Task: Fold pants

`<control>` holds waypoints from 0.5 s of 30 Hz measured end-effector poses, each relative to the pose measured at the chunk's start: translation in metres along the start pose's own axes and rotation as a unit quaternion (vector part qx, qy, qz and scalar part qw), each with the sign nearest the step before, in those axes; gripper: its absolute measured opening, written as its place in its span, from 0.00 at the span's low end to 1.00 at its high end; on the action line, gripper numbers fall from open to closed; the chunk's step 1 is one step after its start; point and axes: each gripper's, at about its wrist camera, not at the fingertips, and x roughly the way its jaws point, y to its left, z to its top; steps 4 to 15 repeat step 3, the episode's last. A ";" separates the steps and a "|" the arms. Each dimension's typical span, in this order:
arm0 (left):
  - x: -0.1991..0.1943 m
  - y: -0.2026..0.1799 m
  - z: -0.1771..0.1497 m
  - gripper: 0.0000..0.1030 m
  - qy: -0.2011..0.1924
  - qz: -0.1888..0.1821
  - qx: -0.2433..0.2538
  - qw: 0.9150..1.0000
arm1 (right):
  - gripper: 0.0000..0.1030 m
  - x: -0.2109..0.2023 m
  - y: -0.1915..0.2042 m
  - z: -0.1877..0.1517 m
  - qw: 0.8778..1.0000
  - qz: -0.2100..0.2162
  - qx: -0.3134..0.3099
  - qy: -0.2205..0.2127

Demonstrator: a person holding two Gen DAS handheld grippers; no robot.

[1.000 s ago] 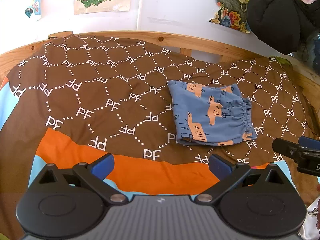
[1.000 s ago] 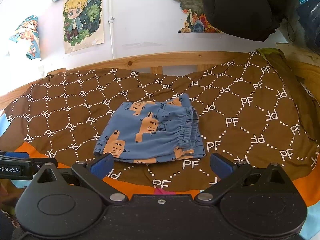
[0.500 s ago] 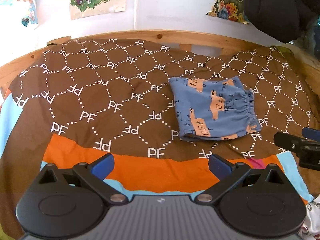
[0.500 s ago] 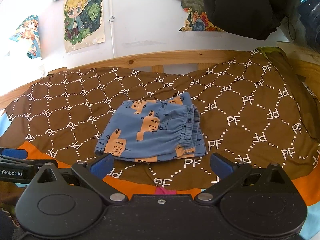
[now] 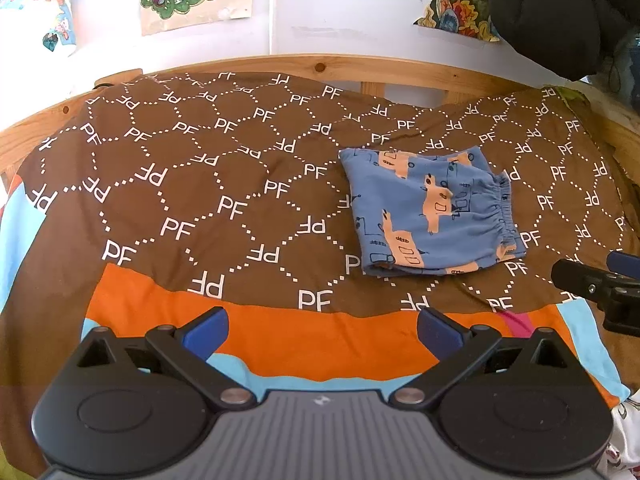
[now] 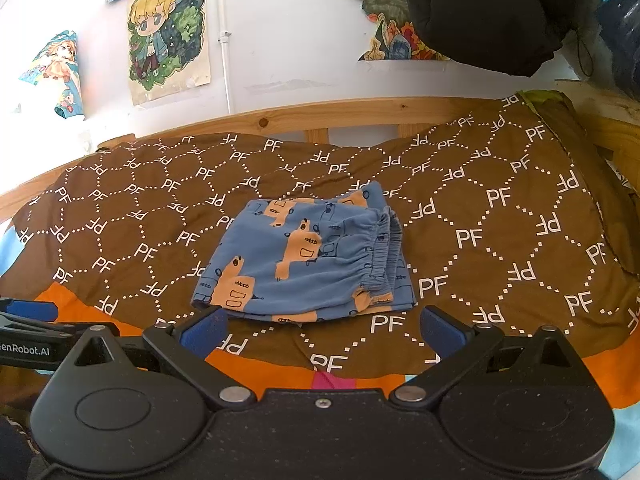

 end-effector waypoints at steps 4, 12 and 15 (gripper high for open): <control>0.000 0.000 0.000 1.00 -0.002 0.001 0.000 1.000 | 0.99 0.000 0.000 0.000 1.000 0.000 0.000 0.001; 0.000 0.000 0.000 1.00 -0.002 0.001 0.000 1.000 | 0.99 0.000 0.000 0.000 1.000 0.000 0.000 0.001; 0.000 0.000 0.000 1.00 -0.002 0.001 0.000 1.000 | 0.99 0.000 0.000 0.000 1.000 0.000 0.000 0.001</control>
